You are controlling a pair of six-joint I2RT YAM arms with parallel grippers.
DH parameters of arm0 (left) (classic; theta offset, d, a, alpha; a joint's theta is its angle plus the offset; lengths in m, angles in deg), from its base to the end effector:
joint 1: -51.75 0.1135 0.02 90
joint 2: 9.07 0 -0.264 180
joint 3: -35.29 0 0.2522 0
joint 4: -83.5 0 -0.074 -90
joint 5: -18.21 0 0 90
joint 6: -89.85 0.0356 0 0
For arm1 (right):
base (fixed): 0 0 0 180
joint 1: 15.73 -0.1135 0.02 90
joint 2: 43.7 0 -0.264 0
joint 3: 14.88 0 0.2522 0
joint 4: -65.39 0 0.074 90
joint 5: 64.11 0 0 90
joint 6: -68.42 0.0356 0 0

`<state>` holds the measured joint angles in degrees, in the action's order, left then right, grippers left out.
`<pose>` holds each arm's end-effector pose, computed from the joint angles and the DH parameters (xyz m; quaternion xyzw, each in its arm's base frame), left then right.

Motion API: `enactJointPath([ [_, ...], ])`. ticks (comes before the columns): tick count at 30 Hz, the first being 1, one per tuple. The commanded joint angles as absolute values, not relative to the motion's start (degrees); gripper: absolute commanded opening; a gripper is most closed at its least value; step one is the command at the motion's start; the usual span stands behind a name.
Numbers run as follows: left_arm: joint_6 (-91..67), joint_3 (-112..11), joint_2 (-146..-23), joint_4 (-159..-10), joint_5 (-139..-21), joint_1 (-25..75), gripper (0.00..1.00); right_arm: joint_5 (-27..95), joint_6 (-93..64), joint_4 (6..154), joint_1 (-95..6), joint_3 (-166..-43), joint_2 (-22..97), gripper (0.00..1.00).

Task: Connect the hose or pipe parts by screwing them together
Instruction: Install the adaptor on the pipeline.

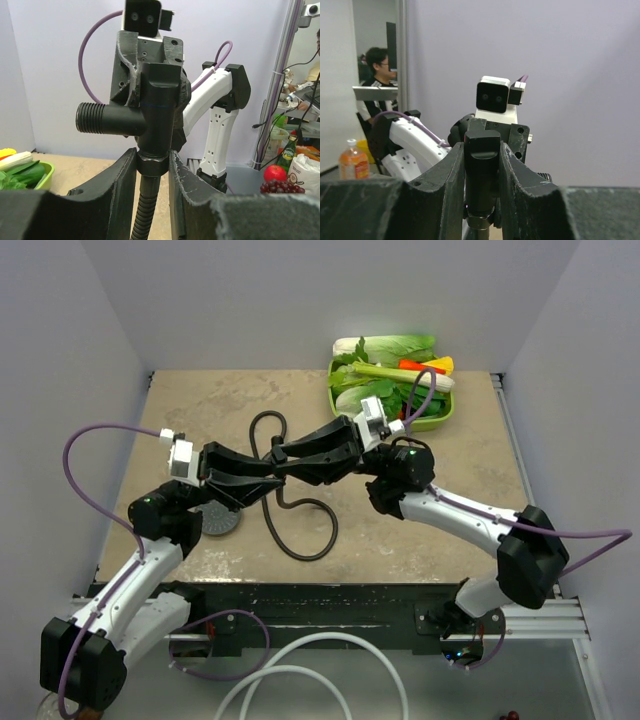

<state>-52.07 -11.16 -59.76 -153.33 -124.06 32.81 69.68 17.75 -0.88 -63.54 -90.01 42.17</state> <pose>0.1445 -0.0794 0.3752 0.3183 0.3945 -0.6081 0.6110 0.1867 0.2427 0.4120 -0.3755 0.2478 0.6909 0.5659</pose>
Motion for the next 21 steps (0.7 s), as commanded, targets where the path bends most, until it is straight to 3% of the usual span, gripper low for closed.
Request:
enactJointPath([
  [1,-50.60,-16.00,-58.11,-158.51,-116.09,32.94,0.00,71.60,3.50,0.95,-67.04,-87.97,38.22,0.00],
  [5,-49.63,-16.35,-58.11,-157.63,-115.74,33.03,0.00,67.91,-5.48,12.43,-69.60,-88.23,35.76,0.00],
  [21,-48.14,-16.79,-57.49,-157.71,-117.58,33.11,0.00,60.26,-5.14,19.64,-70.31,-86.13,33.91,0.00],
])
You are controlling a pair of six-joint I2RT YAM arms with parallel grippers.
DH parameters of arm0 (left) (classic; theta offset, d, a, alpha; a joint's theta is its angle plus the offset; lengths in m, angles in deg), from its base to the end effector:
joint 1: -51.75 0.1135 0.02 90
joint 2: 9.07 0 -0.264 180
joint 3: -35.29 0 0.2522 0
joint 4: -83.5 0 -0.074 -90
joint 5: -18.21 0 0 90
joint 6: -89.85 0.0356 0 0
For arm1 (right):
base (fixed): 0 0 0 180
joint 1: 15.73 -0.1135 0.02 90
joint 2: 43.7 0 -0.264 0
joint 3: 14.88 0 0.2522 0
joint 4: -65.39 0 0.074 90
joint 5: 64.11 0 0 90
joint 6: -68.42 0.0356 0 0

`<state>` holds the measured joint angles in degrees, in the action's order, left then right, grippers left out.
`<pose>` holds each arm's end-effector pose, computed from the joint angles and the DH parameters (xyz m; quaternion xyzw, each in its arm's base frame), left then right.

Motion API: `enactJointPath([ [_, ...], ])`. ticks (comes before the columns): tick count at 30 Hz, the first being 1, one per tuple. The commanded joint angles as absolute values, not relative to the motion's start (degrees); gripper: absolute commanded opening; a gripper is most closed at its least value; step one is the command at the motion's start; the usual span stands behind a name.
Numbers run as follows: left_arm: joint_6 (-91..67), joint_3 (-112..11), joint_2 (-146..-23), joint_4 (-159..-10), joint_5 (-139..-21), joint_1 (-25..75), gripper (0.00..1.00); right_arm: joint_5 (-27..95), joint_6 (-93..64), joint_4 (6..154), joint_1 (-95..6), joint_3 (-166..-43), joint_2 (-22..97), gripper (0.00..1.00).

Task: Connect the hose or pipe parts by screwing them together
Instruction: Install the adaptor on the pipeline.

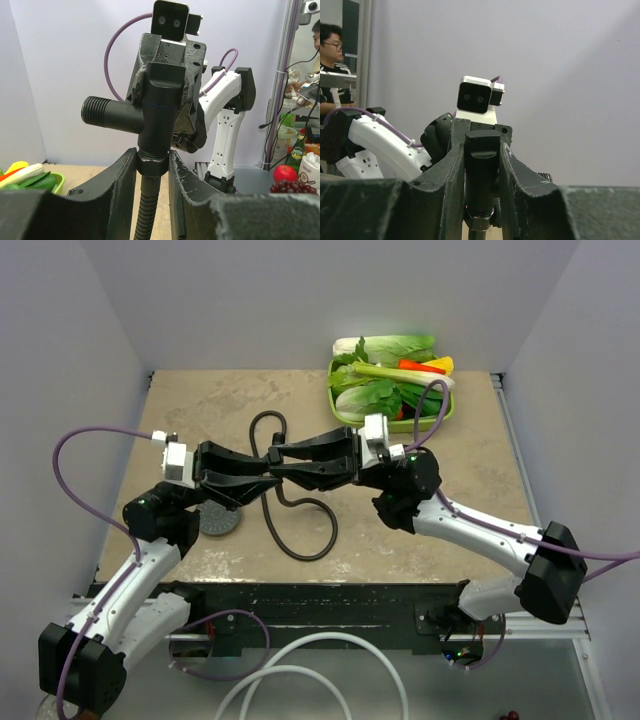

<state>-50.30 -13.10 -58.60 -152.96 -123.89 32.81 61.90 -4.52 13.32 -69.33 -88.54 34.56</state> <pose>0.1378 -0.0770 0.3882 0.3317 0.3707 -0.5941 0.6322 0.1536 0.2436 0.4275 -0.3817 0.2372 0.6040 0.6582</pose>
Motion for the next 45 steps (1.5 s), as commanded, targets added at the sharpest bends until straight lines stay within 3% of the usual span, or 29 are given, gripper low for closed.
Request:
enactJointPath([
  [1,-47.87,-16.79,-57.41,-157.54,-117.41,33.11,0.00,58.52,-5.49,20.17,-70.66,-85.78,33.65,0.00],
  [22,-43.39,-17.14,-57.23,-149.98,-110.38,34.70,0.00,25.99,-26.22,39.77,-83.05,-83.58,28.81,0.00],
  [31,-42.51,-16.79,-57.14,-147.79,-107.92,35.14,0.00,3.17,-35.72,47.76,-92.71,-87.35,31.71,0.00],
  [38,-41.98,-16.61,-56.88,-146.73,-104.58,35.57,0.00,-10.65,-37.31,51.36,-98.07,-90.34,35.05,0.00],
  [45,-44.09,-15.56,-56.00,-145.94,-102.55,36.89,0.00,-16.38,-34.76,54.01,-98.87,-92.01,36.55,0.00],
])
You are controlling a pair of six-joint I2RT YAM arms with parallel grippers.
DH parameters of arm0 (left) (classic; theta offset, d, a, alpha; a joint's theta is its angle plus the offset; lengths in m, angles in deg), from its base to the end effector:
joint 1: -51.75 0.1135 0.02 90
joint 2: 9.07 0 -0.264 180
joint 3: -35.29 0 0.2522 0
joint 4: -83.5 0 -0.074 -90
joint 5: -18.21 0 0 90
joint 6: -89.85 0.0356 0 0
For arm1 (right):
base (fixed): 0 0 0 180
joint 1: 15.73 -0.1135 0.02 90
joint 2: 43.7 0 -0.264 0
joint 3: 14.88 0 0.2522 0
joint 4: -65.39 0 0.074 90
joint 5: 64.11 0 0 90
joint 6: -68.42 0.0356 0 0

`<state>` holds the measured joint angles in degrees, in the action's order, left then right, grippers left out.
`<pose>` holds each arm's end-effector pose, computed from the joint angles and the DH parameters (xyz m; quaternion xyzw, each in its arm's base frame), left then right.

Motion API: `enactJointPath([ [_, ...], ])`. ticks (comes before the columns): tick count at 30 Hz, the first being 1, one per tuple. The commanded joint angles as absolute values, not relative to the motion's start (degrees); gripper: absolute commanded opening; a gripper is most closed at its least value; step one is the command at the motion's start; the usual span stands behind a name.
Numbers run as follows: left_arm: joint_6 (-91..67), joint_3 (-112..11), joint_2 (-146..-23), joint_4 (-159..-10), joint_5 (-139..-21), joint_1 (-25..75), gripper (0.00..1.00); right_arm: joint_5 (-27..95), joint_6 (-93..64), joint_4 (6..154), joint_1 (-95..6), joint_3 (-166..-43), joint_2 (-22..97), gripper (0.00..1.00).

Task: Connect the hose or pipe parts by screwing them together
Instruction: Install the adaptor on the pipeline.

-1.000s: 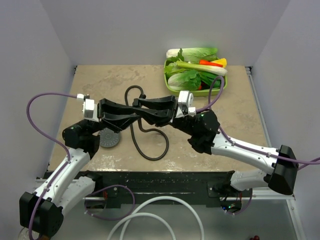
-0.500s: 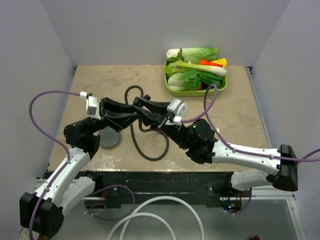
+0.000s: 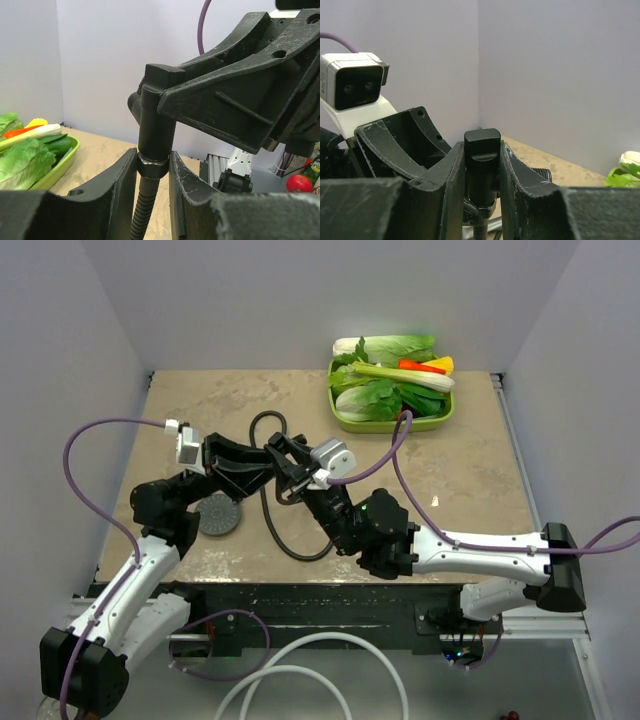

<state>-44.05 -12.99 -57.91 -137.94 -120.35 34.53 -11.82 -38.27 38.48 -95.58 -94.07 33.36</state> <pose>0.1566 -0.0765 0.3736 0.2765 0.4549 -0.5687 0.6270 0.0747 0.2937 0.4298 -0.1728 0.5274 0.2874 0.7806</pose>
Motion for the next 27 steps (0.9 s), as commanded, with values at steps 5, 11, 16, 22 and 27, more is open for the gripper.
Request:
enactJointPath([
  [5,-46.55,-13.63,-55.21,-147.25,-102.64,38.21,0.00,-17.70,-34.06,54.62,-98.96,-92.28,35.84,0.15],
  [11,-49.36,-10.99,-53.98,-149.62,-102.20,39.71,0.00,-17.53,-33.71,57.25,-98.96,-94.12,36.10,0.37],
  [16,-52.26,-8.01,-52.84,-152.96,-102.90,40.41,0.00,-17.62,-34.50,58.58,-98.61,-95.70,36.02,0.50],
  [22,-53.59,-4.93,-51.52,-156.39,-104.14,40.59,0.00,-14.81,-34.41,61.13,-97.73,-98.42,35.93,0.52],
  [27,-53.32,-2.55,-50.82,-155.52,-102.65,40.94,0.00,-14.01,-34.59,65.08,-96.33,-99.75,34.18,0.54],
])
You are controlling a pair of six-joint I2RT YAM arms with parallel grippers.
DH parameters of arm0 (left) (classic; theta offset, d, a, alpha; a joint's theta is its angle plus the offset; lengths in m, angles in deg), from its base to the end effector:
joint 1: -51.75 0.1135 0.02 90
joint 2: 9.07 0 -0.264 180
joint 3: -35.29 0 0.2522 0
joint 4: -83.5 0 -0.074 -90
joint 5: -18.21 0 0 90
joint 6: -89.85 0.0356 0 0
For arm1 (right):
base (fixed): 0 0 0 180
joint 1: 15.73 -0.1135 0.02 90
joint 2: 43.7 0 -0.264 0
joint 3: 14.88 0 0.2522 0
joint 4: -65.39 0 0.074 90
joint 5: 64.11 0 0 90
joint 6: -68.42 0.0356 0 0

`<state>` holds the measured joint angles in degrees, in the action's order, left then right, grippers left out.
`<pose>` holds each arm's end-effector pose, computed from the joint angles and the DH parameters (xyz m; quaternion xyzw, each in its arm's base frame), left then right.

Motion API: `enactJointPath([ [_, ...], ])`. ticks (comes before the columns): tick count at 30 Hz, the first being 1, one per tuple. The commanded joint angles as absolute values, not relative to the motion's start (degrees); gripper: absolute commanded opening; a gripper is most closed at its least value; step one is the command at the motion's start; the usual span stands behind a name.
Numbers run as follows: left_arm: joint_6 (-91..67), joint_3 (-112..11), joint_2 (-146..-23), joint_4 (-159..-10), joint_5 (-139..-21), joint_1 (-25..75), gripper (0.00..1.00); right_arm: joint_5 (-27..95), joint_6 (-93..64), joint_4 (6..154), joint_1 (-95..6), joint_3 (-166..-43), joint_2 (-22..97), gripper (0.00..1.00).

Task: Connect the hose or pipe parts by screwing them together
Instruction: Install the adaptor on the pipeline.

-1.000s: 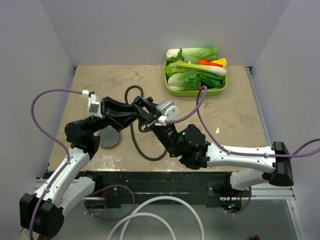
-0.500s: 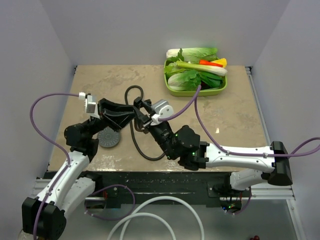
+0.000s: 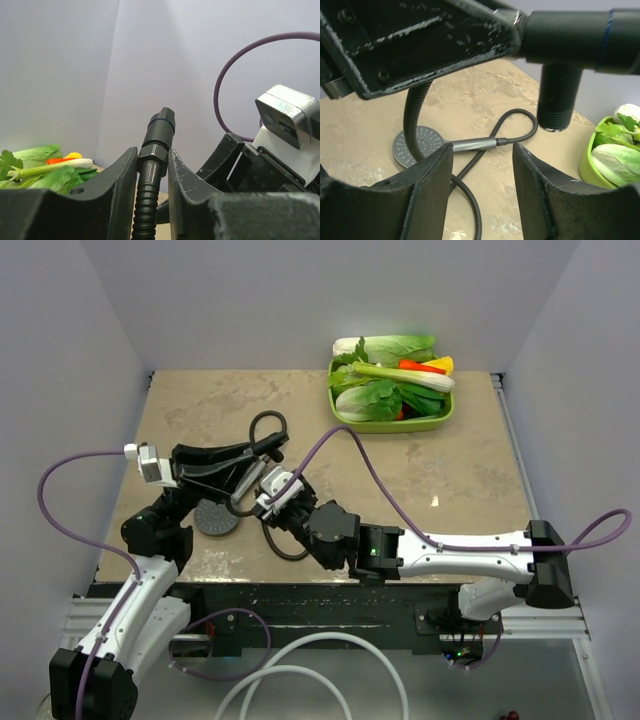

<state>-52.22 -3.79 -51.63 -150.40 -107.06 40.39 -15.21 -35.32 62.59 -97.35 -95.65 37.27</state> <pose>0.1361 -0.0483 0.3562 0.1550 0.4017 -0.5587 0.7089 0.0715 0.3245 0.3779 -0.3075 0.6232 0.1768 0.6970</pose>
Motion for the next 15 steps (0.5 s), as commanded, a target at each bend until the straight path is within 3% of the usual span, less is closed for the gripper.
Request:
enactJointPath([
  [1,-53.93,-2.20,-50.73,-155.34,-102.29,41.02,0.00,-12.88,-34.85,65.43,-96.32,-99.57,33.56,0.56],
  [3,-54.20,-2.02,-50.64,-155.43,-101.59,41.02,0.00,-9.55,-35.64,66.40,-96.24,-99.22,31.02,0.56],
  [11,-54.46,-3.16,-50.73,-156.22,-100.88,41.11,0.00,43.32,-31.95,93.68,-81.49,-108.26,22.75,0.75],
  [15,-54.99,-4.57,-50.73,-156.48,-101.24,41.20,0.00,47.78,-35.46,103.75,-74.80,-113.80,22.66,0.80],
])
